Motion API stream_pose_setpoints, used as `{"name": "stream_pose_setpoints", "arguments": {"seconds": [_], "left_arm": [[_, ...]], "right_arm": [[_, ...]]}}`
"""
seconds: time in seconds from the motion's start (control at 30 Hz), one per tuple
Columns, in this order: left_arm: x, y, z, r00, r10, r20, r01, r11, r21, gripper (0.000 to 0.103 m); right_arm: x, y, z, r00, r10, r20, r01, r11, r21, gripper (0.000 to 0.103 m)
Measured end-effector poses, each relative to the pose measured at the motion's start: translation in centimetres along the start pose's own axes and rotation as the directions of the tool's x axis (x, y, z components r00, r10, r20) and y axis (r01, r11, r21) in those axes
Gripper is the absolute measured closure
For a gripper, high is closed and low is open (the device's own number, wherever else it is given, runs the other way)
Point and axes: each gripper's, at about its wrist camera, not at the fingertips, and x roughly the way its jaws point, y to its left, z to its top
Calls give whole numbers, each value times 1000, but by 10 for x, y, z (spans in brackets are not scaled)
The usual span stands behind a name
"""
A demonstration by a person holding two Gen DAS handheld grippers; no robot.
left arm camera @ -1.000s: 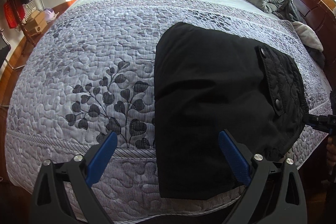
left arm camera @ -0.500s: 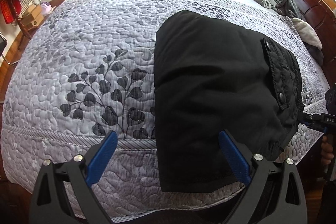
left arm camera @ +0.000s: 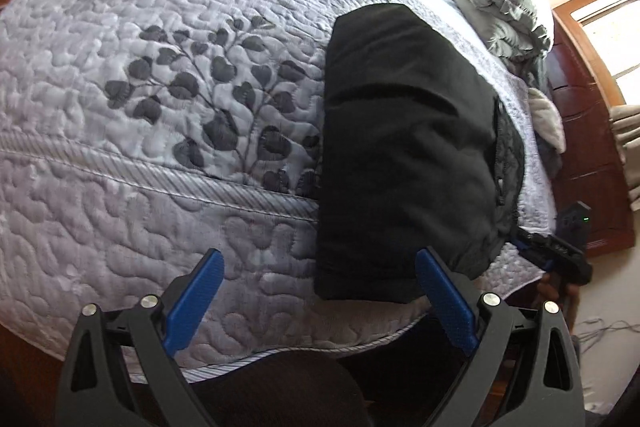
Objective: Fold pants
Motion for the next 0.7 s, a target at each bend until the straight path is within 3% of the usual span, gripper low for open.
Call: {"name": "stream_pose_setpoints", "arguments": {"seconds": [0.17,0.3,0.5,0.7], "left_arm": [[19,6,8,996,-74,-39,73,997,-40,8],[34,5,13,977,-201,-71,195,977,-85,9],[59,-12,27,965,-236,-116,231,971,-60,10],[62,-33,33,976,-168,-137,169,986,-1,10]], "right_arm": [[2,-6,2,1000,3,-4,-3,1000,8,71],[4,-6,4,1000,-3,-9,4,1000,7,71],[6,-4,6,1000,-1,-13,1,1000,11,71],[7,-7,7,1000,1,-14,-1,1000,10,71]]}}
